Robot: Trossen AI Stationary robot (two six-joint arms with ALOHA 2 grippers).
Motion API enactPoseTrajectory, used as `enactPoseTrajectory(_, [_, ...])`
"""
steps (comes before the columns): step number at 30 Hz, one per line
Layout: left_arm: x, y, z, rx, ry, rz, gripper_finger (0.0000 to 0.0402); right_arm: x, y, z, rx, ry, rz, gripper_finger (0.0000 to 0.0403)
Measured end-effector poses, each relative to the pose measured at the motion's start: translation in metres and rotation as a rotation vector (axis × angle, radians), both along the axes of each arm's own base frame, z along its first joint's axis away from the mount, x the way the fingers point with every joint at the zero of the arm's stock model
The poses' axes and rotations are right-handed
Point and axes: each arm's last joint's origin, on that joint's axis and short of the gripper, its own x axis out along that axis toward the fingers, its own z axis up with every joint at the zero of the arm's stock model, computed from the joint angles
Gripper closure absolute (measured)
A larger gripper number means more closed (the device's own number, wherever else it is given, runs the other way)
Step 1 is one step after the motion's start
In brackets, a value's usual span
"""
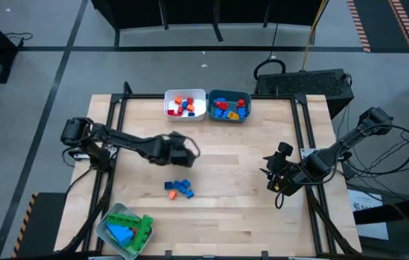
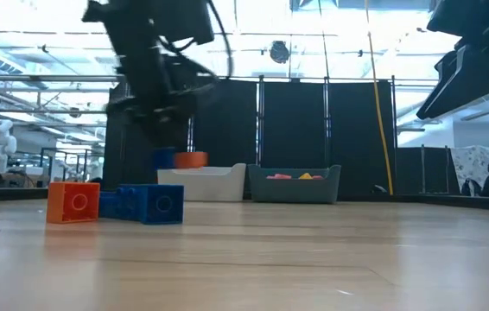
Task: Sort blocks by size
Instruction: Put the blue 1 stud game piece into the blue bin
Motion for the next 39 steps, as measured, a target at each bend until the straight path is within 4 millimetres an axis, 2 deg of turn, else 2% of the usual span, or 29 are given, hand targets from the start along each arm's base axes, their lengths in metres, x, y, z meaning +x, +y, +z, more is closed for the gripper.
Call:
enactPoseTrajectory(5, [0.025, 0.02, -0.002, -0.044, -0.081, -0.232, 0.026, 0.0, 0.0, 0.0, 0.001, -0.001, 0.0, 0.0211])
enactPoseTrajectory(8, [0.036, 0.025, -0.008, -0.047, -0.115, -0.301, 0.0257, 0.0, 0.0, 0.0, 0.002, -0.001, 0.0, 0.0211])
enactPoseTrajectory(16, [0.042, 0.033, -0.027, -0.063, -0.077, -0.286, 0.0178, 0.0, 0.0, 0.0, 0.002, -0.001, 0.0, 0.0211])
enactPoseTrajectory(26, [0.043, 0.036, -0.029, -0.009, -0.071, -0.254, 0.0168, 0.0, 0.0, 0.0, 0.002, 0.0, 0.0, 0.0211])
enactPoseTrajectory(31, [0.048, 0.038, -0.025, 0.019, -0.132, -0.249, 0.0167, 0.0, 0.0, 0.0, 0.002, -0.001, 0.001, 0.0211])
enactPoseTrajectory(39, [0.049, 0.038, -0.025, 0.177, 0.068, -0.658, 0.0166, 0.0, 0.0, 0.0, 0.001, 0.0, 0.001, 0.0211])
